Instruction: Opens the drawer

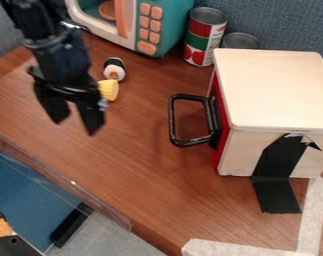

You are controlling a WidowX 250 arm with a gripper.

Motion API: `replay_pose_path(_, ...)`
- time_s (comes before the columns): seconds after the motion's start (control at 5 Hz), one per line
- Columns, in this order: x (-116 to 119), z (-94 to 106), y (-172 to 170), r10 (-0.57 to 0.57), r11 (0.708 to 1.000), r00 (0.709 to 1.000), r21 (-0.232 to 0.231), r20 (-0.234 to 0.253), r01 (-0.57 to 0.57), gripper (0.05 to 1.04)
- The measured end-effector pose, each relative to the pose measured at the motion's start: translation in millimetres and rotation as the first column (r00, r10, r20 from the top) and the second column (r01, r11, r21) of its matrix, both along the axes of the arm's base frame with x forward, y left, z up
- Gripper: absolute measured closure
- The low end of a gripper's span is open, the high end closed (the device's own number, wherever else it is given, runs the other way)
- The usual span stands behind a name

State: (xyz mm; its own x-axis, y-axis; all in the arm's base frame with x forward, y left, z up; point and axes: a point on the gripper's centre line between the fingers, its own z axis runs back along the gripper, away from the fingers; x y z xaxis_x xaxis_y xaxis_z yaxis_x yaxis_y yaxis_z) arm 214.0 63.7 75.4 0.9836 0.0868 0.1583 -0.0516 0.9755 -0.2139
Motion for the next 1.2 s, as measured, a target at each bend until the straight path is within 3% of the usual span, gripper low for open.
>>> replay_pose_path(0.2, 18.9, 4.1, -29.0, 0.117, 0.991, 0.993, -0.073, 0.033, -0.114, 0.085)
replay_pose_path(0.4, 37.2, 8.7, -50.3, 0.176, 0.981, 0.981, -0.102, 0.08, -0.168, 0.085)
replay_pose_path(0.8, 89.2, -2.8, -58.3, 0.283, 0.958, 0.952, -0.076, 0.115, -0.276, 0.085)
replay_pose_path(1.0, 103.5, -5.8, -54.5, 0.295, 0.956, 0.944, -0.047, 0.149, -0.291, 0.085)
replay_pose_path(1.2, 107.6, -13.1, -52.1, 0.319, 0.948, 0.936, -0.036, 0.148, -0.317, 0.085)
